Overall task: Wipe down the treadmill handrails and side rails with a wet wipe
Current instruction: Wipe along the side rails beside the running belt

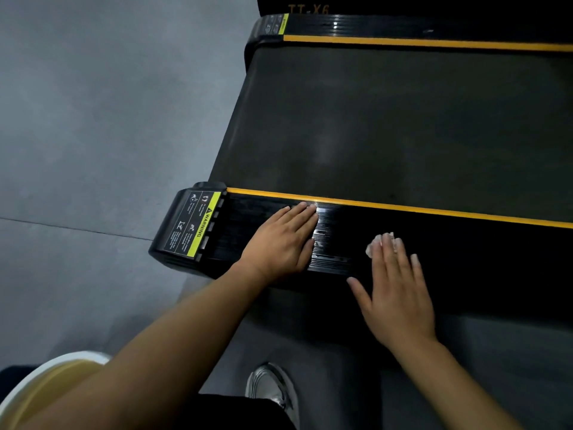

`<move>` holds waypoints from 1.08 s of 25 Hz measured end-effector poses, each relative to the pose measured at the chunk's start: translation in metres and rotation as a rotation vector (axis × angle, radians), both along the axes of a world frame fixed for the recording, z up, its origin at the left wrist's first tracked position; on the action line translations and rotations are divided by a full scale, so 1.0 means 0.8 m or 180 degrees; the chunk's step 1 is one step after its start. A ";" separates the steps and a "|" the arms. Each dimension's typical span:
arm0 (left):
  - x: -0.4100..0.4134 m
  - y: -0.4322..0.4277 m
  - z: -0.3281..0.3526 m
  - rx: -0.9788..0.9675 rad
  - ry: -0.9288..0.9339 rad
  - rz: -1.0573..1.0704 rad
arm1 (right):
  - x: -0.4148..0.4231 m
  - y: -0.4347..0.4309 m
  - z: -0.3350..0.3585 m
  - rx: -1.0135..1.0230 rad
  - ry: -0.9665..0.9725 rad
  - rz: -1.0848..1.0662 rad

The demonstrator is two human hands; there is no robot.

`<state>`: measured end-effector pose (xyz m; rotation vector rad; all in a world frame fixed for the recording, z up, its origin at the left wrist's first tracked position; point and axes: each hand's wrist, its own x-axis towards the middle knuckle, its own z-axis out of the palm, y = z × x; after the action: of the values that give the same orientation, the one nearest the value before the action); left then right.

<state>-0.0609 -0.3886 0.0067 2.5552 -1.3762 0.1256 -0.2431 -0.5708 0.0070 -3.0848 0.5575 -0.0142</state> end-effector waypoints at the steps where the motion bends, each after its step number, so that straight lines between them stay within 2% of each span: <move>1: -0.001 0.000 -0.001 -0.0014 -0.0002 -0.0007 | 0.004 0.007 -0.001 0.0041 0.0004 -0.0090; 3: -0.001 0.000 -0.002 -0.0031 -0.0007 -0.0018 | 0.025 0.045 -0.007 0.0101 -0.0123 0.0095; 5: 0.000 0.001 -0.002 -0.0018 0.0021 -0.0033 | 0.042 0.085 -0.015 0.0140 -0.0196 0.0557; 7: 0.001 0.001 -0.001 -0.0003 0.0056 -0.0028 | 0.037 0.081 -0.015 0.0038 -0.0136 0.0719; 11: 0.001 0.002 0.002 0.0096 0.0041 -0.0059 | -0.025 0.016 -0.003 -0.0088 -0.0122 0.0153; 13: 0.001 0.001 0.001 0.0077 0.0037 -0.0045 | -0.027 0.019 0.000 -0.0056 -0.0109 -0.0110; 17: 0.001 0.001 0.000 0.0137 0.0097 -0.0021 | 0.022 0.106 -0.013 0.0092 -0.0186 0.0510; 19: 0.002 0.003 0.004 0.0181 0.0188 -0.0031 | 0.023 0.108 -0.015 -0.0006 -0.0122 0.0651; 24: 0.015 0.024 0.020 0.0519 0.0411 -0.0199 | -0.048 0.033 -0.003 -0.0248 -0.0034 0.0320; 27: 0.039 0.085 0.024 0.0674 0.0200 0.0037 | -0.023 0.068 -0.002 -0.0127 -0.0052 0.0244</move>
<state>-0.0296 -0.3203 0.0261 2.7114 -1.4201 -0.1033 -0.2613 -0.5160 0.0056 -3.1393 0.4433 -0.0504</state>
